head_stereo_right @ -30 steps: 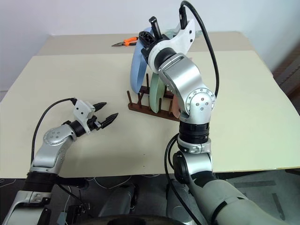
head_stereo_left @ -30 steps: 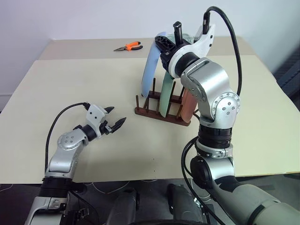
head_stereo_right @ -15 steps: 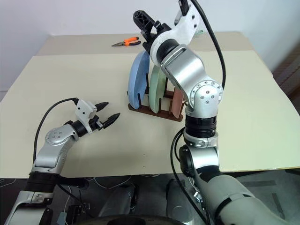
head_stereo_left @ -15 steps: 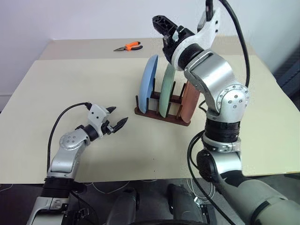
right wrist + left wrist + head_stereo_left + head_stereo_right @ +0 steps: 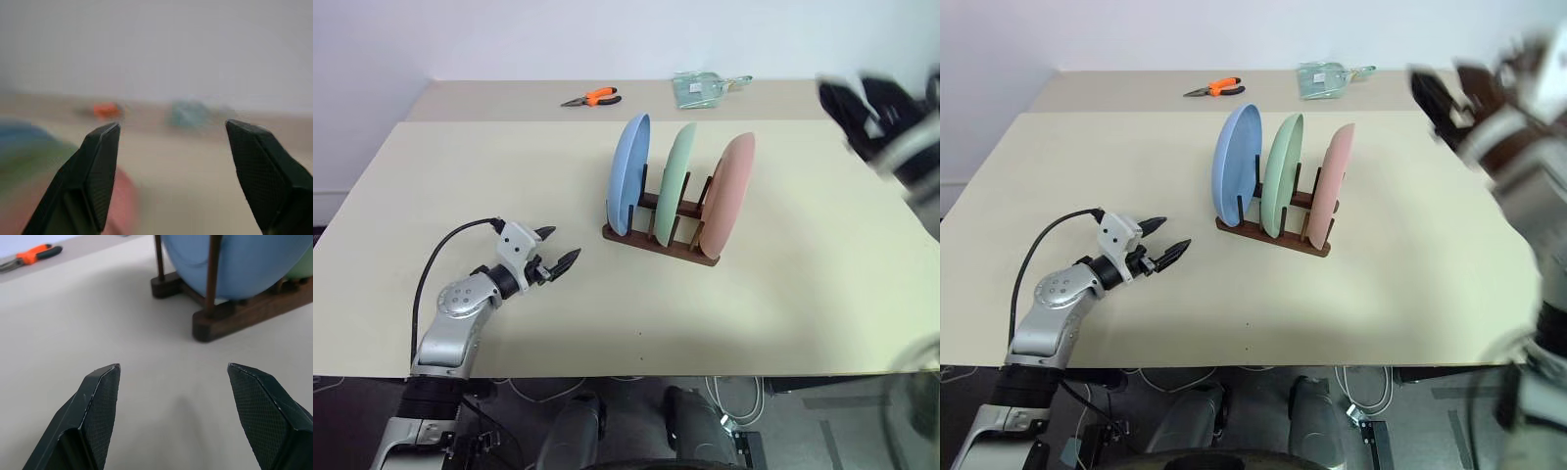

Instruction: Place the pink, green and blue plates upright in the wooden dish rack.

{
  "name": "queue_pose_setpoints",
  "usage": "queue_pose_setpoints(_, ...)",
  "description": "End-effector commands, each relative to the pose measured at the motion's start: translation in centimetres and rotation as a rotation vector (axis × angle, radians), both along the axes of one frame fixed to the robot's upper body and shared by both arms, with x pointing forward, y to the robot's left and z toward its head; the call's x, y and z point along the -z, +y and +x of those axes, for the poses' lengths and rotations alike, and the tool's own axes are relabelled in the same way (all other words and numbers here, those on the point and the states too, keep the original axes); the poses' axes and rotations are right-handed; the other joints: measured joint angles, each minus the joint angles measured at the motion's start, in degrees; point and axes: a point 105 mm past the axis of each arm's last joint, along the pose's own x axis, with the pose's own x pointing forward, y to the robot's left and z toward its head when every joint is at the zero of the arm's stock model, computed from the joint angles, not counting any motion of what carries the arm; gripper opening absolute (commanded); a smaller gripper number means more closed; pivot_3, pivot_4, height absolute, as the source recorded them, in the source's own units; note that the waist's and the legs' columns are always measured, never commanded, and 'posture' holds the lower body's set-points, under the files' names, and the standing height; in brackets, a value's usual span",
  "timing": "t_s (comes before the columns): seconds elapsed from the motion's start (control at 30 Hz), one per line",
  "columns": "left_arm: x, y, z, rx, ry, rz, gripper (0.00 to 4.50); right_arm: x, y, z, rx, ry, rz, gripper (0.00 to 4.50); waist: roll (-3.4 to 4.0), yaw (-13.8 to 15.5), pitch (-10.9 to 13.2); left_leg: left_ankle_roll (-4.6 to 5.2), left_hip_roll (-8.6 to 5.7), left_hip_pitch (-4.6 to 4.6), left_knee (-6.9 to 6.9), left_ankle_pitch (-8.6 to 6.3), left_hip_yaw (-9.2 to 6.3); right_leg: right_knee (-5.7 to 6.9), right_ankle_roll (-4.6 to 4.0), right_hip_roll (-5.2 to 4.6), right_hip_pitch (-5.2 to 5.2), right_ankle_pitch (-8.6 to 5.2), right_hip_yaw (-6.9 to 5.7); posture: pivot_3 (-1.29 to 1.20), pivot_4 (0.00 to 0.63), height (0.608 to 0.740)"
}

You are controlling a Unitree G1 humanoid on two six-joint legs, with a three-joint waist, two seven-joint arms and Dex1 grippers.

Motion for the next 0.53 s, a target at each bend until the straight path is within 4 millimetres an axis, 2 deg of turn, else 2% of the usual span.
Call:
queue_pose_setpoints(0.03,-1.4,1.6,0.0,-0.042,-0.046,0.021,3.58,2.9,-0.5,-1.6,-0.064,0.064,-0.187,3.48,0.05,-0.33,-0.02,0.0,0.02,0.01,0.0,0.0,0.03,0.0,0.14,0.01,-0.02,-0.08,0.02,0.0,0.15,0.74)
queue_pose_setpoints(0.07,-1.4,1.9,0.0,-0.045,-0.045,0.03,3.58,4.1,-0.6,-1.8,-0.078,0.096,-0.215,3.48,0.07,-0.64,-0.02,0.0,0.04,0.03,0.02,0.0,0.04,0.02,0.17,0.01,0.0,-0.11,0.01,0.0,0.15,0.74)
queue_pose_setpoints(0.17,-1.6,2.0,0.0,-0.047,-0.043,0.038,3.58,5.9,-1.0,-1.9,-0.1,0.134,-0.254,3.48,0.23,-1.21,0.03,-0.01,0.05,0.03,0.1,0.0,0.15,0.02,0.11,0.0,0.0,-0.09,0.11,0.0,0.15,0.74)
queue_pose_setpoints(0.27,-1.2,2.7,-0.4,-0.059,-0.027,0.058,3.58,8.0,-1.4,-1.1,-0.104,0.151,-0.254,3.48,0.03,-1.07,0.05,-0.02,0.06,0.04,0.12,-0.01,0.17,0.01,0.11,0.0,0.01,-0.08,0.11,0.0,0.15,0.74)
queue_pose_setpoints(0.53,-1.6,2.6,-0.7,-0.076,-0.028,0.046,3.58,9.9,-1.0,1.2,-0.121,0.137,-0.313,3.48,0.0,-0.51,0.1,-0.02,-0.01,-0.02,0.14,-0.01,0.11,-0.02,-0.05,-0.04,0.01,0.02,0.11,0.0,0.15,0.74)
